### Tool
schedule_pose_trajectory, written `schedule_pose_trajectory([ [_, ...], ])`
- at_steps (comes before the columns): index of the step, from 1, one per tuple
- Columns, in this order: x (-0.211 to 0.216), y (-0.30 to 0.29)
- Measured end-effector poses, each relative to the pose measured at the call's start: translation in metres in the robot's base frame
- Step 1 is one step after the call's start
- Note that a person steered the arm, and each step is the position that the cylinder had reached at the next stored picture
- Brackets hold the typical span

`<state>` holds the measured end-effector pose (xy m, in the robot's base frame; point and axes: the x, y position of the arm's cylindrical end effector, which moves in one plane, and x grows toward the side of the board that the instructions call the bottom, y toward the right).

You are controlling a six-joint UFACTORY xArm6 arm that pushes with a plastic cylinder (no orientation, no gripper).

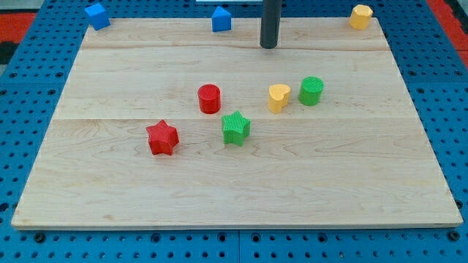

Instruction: Point your arm below the blue triangle

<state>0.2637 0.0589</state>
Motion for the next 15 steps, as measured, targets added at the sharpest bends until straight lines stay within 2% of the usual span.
schedule_pose_trajectory([
  [15, 0.0, -0.049],
])
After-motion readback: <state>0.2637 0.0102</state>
